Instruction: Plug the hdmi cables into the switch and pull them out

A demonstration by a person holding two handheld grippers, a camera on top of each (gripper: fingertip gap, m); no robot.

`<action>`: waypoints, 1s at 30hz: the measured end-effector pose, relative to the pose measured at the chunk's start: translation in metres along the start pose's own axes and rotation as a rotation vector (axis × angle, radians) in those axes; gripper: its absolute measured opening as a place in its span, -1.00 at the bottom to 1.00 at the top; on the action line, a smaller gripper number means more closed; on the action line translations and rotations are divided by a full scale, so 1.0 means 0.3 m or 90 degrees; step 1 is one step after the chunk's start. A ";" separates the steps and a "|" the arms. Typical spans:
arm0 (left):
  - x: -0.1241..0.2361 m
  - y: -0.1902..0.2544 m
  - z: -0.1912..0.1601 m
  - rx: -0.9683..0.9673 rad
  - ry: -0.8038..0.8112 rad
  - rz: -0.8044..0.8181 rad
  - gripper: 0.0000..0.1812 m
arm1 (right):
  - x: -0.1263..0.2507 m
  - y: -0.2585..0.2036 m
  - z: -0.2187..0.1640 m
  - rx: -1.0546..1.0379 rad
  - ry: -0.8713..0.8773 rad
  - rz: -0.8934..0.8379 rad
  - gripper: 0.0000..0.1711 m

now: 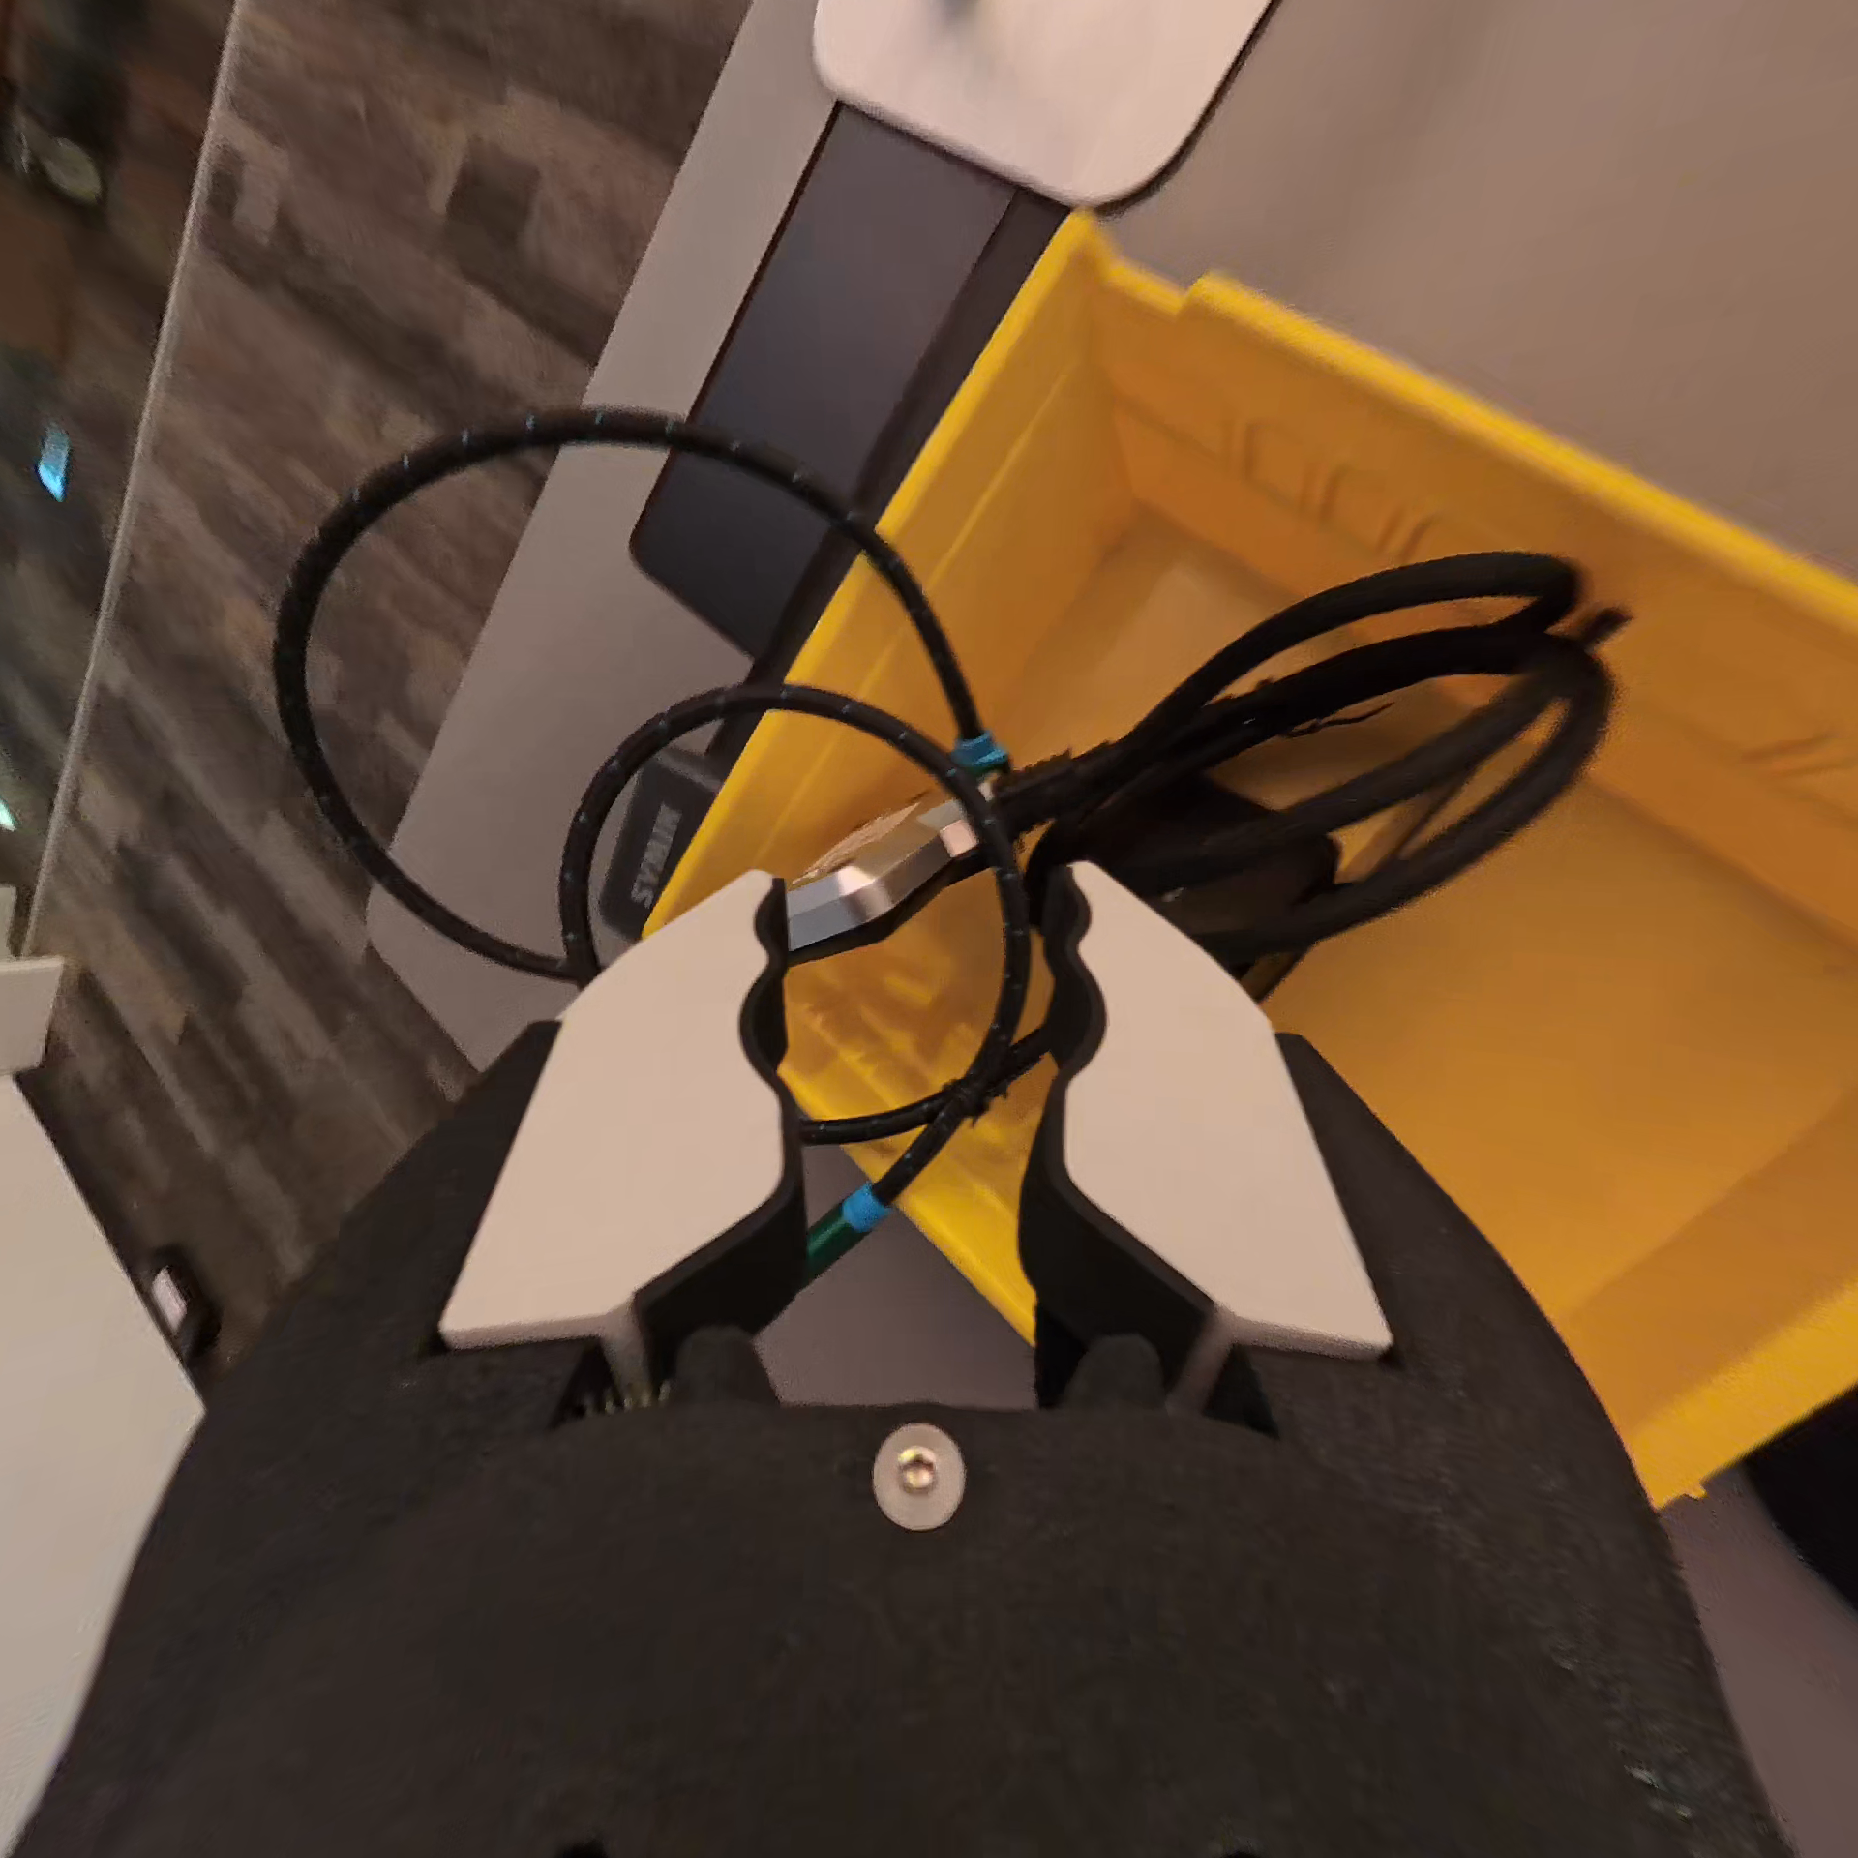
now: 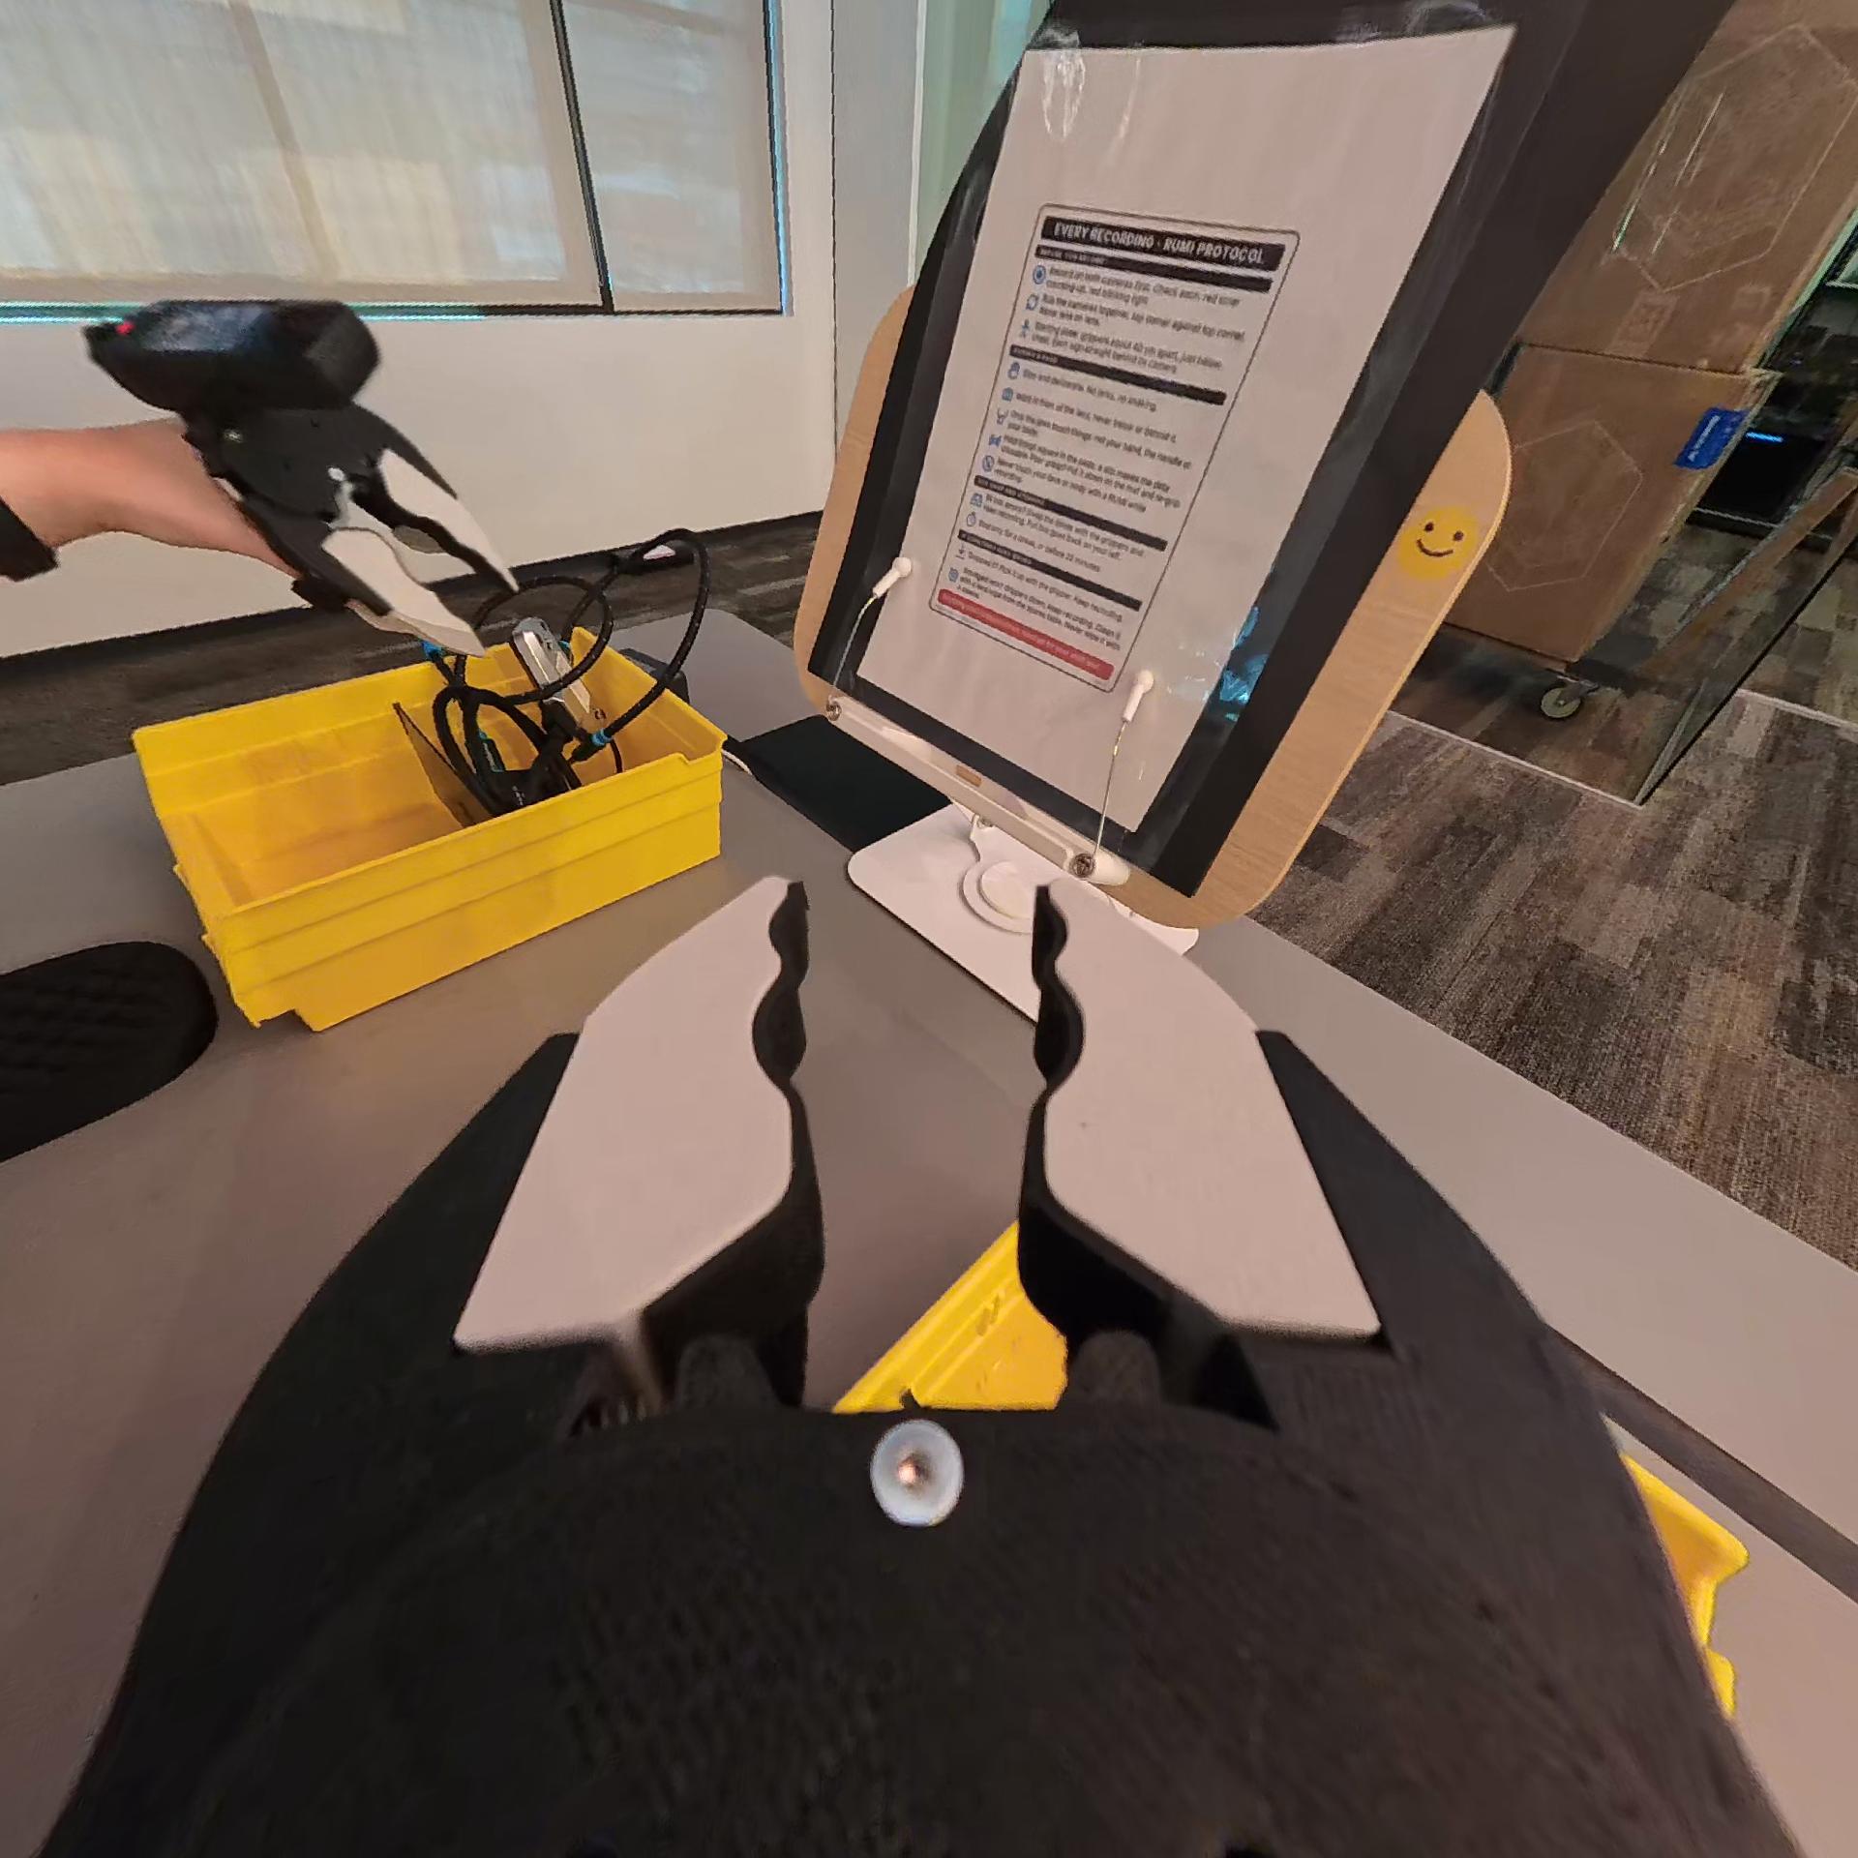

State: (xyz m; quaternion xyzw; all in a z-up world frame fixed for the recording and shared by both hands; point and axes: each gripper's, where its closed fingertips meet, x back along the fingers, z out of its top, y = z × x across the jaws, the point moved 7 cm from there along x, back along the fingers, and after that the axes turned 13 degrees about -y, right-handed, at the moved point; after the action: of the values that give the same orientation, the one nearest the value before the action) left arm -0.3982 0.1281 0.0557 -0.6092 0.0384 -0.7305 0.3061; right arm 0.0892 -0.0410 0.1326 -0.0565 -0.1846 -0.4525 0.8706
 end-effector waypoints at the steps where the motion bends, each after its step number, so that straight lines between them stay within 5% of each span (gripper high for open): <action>1: 0.016 0.016 -0.003 -0.023 0.017 0.015 -0.49 | -0.002 0.003 -0.002 -0.001 -0.002 -0.001 -0.49; 8: 0.065 0.187 -0.011 -0.221 -0.006 0.078 -0.47 | -0.030 0.017 -0.016 -0.012 -0.019 0.003 -0.49; 16: -0.089 0.279 0.074 -0.337 -0.083 0.105 -0.50 | -0.079 0.000 -0.038 0.010 -0.070 0.009 -0.49; 18: -0.113 0.273 0.081 -0.346 -0.089 0.139 -0.67 | -0.079 0.001 -0.038 0.013 -0.072 0.010 -0.49; 20: -0.103 0.266 0.095 -0.335 -0.073 0.159 -0.84 | -0.075 0.005 -0.038 0.009 -0.068 0.013 -0.49; 30: 0.123 0.143 0.165 -0.083 0.120 0.152 -0.95 | -0.058 0.008 -0.031 -0.003 -0.050 0.026 -0.50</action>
State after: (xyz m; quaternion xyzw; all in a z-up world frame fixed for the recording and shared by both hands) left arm -0.3385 0.0908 0.0818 -0.5480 0.1864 -0.7386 0.3456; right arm 0.0845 -0.0287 0.1177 -0.0799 -0.2166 -0.4323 0.8717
